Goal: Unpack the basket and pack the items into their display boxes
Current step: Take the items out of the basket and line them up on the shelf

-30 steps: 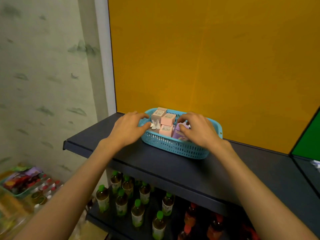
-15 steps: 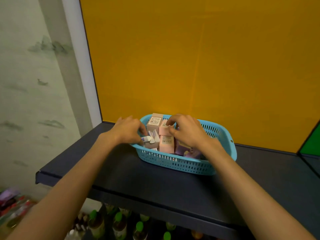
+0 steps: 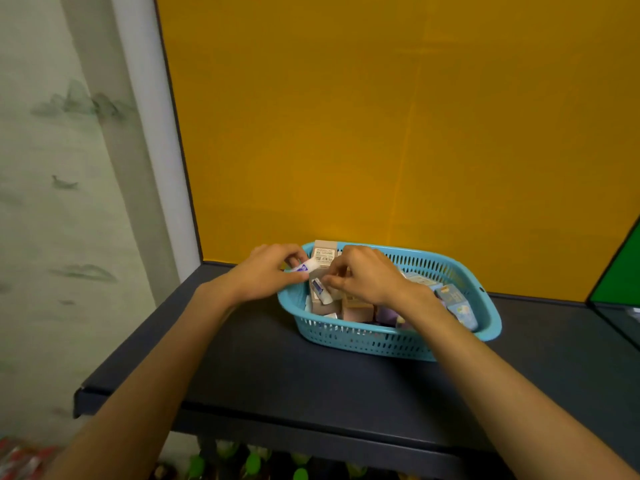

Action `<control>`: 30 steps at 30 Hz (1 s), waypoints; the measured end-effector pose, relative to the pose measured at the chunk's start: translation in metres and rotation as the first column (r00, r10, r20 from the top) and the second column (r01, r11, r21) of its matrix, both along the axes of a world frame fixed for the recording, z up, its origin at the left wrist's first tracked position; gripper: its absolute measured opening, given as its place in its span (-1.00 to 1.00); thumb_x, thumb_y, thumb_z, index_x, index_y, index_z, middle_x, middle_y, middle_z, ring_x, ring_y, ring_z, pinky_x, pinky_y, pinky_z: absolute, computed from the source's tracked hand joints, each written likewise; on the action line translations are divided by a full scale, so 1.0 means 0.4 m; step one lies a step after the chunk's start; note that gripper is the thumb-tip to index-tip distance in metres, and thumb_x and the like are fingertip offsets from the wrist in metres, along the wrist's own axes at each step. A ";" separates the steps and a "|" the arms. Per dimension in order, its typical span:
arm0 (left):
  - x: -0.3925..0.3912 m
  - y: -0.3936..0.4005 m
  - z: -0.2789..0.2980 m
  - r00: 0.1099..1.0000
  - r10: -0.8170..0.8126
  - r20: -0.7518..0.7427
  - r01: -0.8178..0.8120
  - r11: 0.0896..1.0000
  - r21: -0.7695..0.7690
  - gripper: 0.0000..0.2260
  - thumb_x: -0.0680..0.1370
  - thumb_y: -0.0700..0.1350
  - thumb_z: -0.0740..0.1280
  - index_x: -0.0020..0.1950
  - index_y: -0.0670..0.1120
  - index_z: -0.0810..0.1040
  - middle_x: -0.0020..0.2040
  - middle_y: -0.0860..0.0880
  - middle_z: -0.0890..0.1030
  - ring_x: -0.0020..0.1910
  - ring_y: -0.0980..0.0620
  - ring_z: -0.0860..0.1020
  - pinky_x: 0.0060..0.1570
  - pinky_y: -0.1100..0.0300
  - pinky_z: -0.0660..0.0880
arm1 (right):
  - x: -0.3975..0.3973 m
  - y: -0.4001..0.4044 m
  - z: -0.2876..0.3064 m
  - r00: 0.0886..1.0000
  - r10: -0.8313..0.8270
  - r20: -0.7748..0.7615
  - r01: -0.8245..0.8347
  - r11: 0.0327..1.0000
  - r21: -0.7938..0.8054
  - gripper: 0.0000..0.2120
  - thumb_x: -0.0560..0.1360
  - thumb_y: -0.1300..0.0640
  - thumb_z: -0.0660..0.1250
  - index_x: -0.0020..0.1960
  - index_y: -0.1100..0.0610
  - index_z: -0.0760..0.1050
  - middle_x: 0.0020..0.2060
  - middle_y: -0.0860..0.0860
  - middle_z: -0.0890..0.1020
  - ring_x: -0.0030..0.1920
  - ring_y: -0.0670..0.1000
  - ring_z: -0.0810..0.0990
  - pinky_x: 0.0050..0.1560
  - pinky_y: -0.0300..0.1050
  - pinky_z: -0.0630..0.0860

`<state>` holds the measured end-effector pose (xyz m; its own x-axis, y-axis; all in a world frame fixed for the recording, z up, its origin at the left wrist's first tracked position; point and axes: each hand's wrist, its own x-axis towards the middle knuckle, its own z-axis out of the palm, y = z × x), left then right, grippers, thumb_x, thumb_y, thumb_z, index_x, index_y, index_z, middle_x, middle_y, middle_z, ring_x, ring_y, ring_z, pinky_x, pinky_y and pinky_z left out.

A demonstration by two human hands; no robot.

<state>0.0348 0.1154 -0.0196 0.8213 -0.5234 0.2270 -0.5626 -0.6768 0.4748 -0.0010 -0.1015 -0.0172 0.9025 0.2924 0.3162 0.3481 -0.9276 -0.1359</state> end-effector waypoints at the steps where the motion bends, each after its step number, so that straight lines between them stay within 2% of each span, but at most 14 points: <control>1: 0.000 0.011 0.004 1.000 -0.005 0.004 0.005 0.998 -0.066 -0.78 0.55 0.00 0.43 0.17 0.04 0.58 0.03 0.09 0.60 0.02 0.11 0.57 0.06 0.00 0.55 | 0.003 0.010 -0.002 1.000 -0.010 -0.005 0.010 1.000 -0.026 -0.72 0.49 -0.23 0.38 -0.06 -0.05 0.69 -0.15 -0.06 0.63 -0.08 -0.01 0.58 -0.14 -0.07 0.43; 5: -0.007 0.040 0.012 0.995 0.011 0.100 0.006 0.985 -0.171 -0.80 0.57 -0.05 0.41 0.18 -0.02 0.61 0.04 0.02 0.60 -0.01 0.11 0.54 -0.02 0.13 0.52 | 0.016 0.047 -0.016 0.998 -0.066 -0.017 0.063 0.987 -0.147 -0.61 0.40 -0.35 0.40 -0.10 -0.02 0.69 -0.08 -0.01 0.55 -0.04 0.03 0.50 -0.10 -0.06 0.34; 8: -0.013 0.047 0.001 0.996 0.007 0.088 0.012 0.976 -0.216 -0.78 0.58 -0.05 0.39 0.22 -0.01 0.61 0.06 0.06 0.61 0.00 0.13 0.54 -0.06 0.21 0.50 | 0.016 0.065 -0.027 0.995 -0.100 -0.005 0.098 0.983 -0.156 -0.65 0.37 -0.25 0.48 -0.07 0.02 0.67 -0.03 0.01 0.58 0.00 0.06 0.50 -0.08 -0.05 0.35; 13: -0.022 0.028 -0.011 0.999 -0.024 0.049 0.036 0.962 -0.269 -0.79 0.59 -0.05 0.38 0.22 -0.01 0.61 0.03 0.09 0.63 0.00 0.13 0.55 -0.04 0.16 0.51 | -0.013 0.054 -0.006 0.993 -0.116 -0.005 0.116 0.993 -0.026 -0.81 0.38 -0.02 0.50 -0.03 0.01 0.69 -0.09 0.01 0.65 -0.01 0.07 0.55 -0.10 -0.07 0.47; 16: -0.033 -0.004 -0.002 0.997 -0.047 0.055 0.061 0.954 -0.293 -0.81 0.59 -0.03 0.38 0.20 0.02 0.61 0.02 0.14 0.63 -0.01 0.22 0.53 -0.08 0.28 0.47 | -0.056 0.012 0.021 0.992 -0.123 -0.014 0.124 0.987 0.099 -0.85 0.40 0.10 0.48 -0.03 0.05 0.67 -0.09 -0.02 0.69 -0.09 0.01 0.60 -0.10 -0.08 0.52; 18: -0.041 -0.036 0.007 0.995 -0.071 0.064 0.087 0.948 -0.306 -0.81 0.58 -0.03 0.39 0.19 0.04 0.60 0.04 0.15 0.63 0.01 0.23 0.54 -0.09 0.32 0.45 | -0.092 -0.028 0.036 0.994 -0.109 0.012 0.105 0.982 0.158 -0.86 0.41 0.16 0.48 -0.03 0.05 0.64 -0.09 -0.05 0.68 -0.09 -0.03 0.58 -0.07 -0.06 0.52; 20: -0.056 -0.083 0.020 0.992 -0.113 0.064 0.128 0.930 -0.345 -0.81 0.56 -0.04 0.42 0.17 0.04 0.62 0.02 0.13 0.64 -0.01 0.18 0.57 -0.08 0.27 0.48 | -0.130 -0.080 0.047 0.991 -0.109 0.084 0.092 0.978 0.186 -0.84 0.41 0.21 0.49 -0.05 0.03 0.60 -0.09 -0.07 0.65 -0.07 -0.04 0.54 -0.07 -0.04 0.48; 24: -0.109 -0.209 0.042 0.976 -0.205 0.075 0.218 0.891 -0.398 -0.82 0.54 -0.05 0.45 0.13 0.03 0.63 -0.03 0.14 0.64 -0.07 0.17 0.57 -0.12 0.28 0.46 | -0.217 -0.198 0.063 0.970 -0.184 0.157 0.157 0.972 0.173 -0.75 0.42 0.17 0.51 0.08 0.04 0.59 -0.04 -0.04 0.55 -0.01 -0.05 0.41 -0.10 -0.18 0.21; 27: -0.156 -0.317 0.047 0.957 -0.274 0.094 0.289 0.877 -0.384 -0.84 0.55 -0.06 0.44 0.12 0.04 0.63 -0.04 0.09 0.65 -0.12 0.15 0.58 -0.18 0.26 0.46 | -0.297 -0.299 0.060 0.960 -0.228 0.165 0.198 0.963 0.183 -0.73 0.44 0.13 0.51 0.12 0.05 0.60 -0.04 -0.01 0.54 -0.02 -0.04 0.41 -0.09 -0.19 0.21; 30: -0.212 -0.427 0.044 0.940 -0.330 0.081 0.337 0.875 -0.347 -0.86 0.57 -0.05 0.42 0.12 0.06 0.63 -0.04 0.07 0.66 -0.15 0.16 0.60 -0.19 0.30 0.48 | -0.392 -0.410 0.043 0.952 -0.266 0.153 0.231 0.950 0.212 -0.81 0.49 0.10 0.46 0.10 0.04 0.60 -0.07 -0.03 0.53 -0.06 0.00 0.49 -0.07 -0.12 0.31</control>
<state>-0.0500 -0.0555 -0.0022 0.6056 -0.6489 0.4606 -0.7367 -0.2383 0.6329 -0.1576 -0.2653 -0.0002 0.8627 -0.0146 0.5055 0.1446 -0.9508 -0.2742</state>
